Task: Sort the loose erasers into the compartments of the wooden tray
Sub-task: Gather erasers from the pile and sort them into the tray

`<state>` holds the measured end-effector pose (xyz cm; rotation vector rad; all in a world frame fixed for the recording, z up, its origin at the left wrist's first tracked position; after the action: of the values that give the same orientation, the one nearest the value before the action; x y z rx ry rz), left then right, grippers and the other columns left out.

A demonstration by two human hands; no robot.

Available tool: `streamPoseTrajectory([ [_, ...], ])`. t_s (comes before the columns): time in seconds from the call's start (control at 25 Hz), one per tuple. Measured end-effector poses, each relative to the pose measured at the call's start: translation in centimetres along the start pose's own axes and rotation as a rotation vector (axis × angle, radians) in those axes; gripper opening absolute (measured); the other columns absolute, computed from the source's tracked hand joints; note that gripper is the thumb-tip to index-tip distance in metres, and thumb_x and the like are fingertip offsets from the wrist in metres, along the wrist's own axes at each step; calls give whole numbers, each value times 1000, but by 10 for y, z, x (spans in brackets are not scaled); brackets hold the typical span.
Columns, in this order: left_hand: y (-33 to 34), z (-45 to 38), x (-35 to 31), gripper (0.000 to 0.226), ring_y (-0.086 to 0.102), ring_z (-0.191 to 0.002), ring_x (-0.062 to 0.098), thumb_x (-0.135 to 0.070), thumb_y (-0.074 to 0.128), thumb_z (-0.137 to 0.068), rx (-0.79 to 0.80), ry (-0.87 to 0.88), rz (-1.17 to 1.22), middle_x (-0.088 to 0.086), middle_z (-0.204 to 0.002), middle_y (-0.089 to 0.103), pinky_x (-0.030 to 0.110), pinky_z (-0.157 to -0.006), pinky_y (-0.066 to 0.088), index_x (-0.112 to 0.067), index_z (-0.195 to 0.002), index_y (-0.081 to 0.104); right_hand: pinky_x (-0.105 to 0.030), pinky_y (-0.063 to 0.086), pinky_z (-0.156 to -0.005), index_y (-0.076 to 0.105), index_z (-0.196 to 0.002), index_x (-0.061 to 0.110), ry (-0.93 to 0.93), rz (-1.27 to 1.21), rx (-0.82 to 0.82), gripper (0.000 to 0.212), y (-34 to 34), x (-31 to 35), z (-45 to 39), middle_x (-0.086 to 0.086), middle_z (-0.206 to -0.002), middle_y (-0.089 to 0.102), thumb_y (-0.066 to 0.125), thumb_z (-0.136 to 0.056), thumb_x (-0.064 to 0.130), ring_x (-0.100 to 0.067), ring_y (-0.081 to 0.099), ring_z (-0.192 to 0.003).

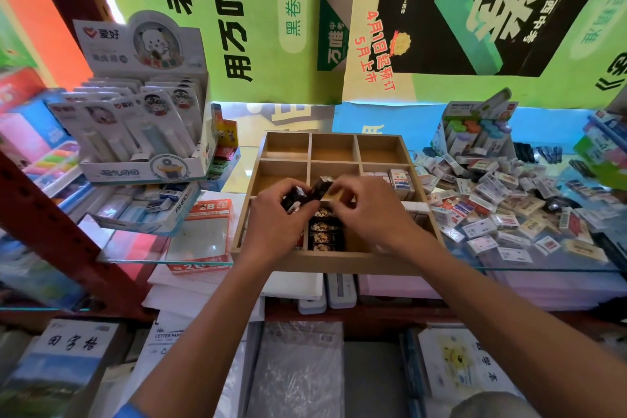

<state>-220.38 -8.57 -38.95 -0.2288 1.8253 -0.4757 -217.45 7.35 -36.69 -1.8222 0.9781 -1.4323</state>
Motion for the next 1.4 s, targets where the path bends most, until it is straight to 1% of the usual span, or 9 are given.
streamPoseTrajectory([
  [0.08,1,1,-2,22,64,-101,11,-20,76,-85,18,28,-21,-3,-107,70,27,-87,54,-18,-106,69,-20,56,-69,67,-109,25,173,-598,43,17,-7,0,2,7,-93,71,67,-93,28,-7,68,-83],
  [0.12,1,2,-3,22,64,-101,10,-19,77,-84,27,41,-30,-3,-108,70,25,-86,54,-19,-105,68,-18,53,-64,69,-104,23,186,-676,43,14,-9,1,2,8,-87,72,67,-92,30,-5,68,-78],
  [0.36,-2,3,-2,33,65,-99,20,-4,53,-95,49,-107,255,-3,-103,62,27,-69,59,-21,-122,61,-22,53,-63,71,-86,20,216,-573,84,7,-15,-10,1,2,-83,74,75,-85,16,-11,68,-79],
  [0.52,-2,2,0,47,63,-102,17,-30,37,-90,34,-181,349,-4,-114,60,35,-74,58,-23,-133,57,-25,58,-70,68,-93,18,225,-528,156,12,-19,-14,7,-1,-90,75,75,-85,12,-13,71,-85],
  [0.64,-3,2,1,40,61,-108,17,-24,35,-101,2,-175,320,-1,-125,57,36,-79,58,-24,-136,55,-26,59,-72,71,-93,19,210,-475,236,12,-16,-11,8,1,-89,75,75,-85,11,-12,71,-82],
  [0.92,-1,1,-1,35,60,-106,8,-15,48,-103,45,-65,186,-6,-121,61,16,-74,52,-22,-136,54,-23,39,-82,71,-116,20,-133,302,106,24,4,16,9,2,-115,60,62,-95,27,-13,52,-105],
  [1.08,-1,3,-5,35,64,-97,2,-11,62,-95,38,-6,155,-12,-108,66,12,-70,53,-23,-127,58,-26,29,-80,68,-121,23,-216,389,133,33,4,12,10,3,-112,59,59,-95,42,-12,40,-97],
  [1.32,-2,4,-5,36,67,-102,5,-3,70,-88,59,6,181,-8,-109,70,21,-84,57,-21,-118,64,-24,32,-75,69,-113,20,-262,452,48,28,12,19,13,2,-104,67,61,-94,40,-12,50,-89],
  [1.4,-2,4,-5,34,69,-97,7,-3,75,-83,64,17,186,-7,-103,72,25,-83,58,-21,-110,67,-14,35,-71,68,-113,22,-148,221,17,26,4,13,15,7,-94,67,64,-93,39,-6,51,-79],
])
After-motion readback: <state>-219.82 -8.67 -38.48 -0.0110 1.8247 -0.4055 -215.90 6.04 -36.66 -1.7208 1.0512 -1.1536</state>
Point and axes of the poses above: each hand's wrist, its own z-axis away from the middle knuckle, its own y-axis out of the palm, x = y × z, the point moved 6 cm from there along -z, towards the middle knuckle
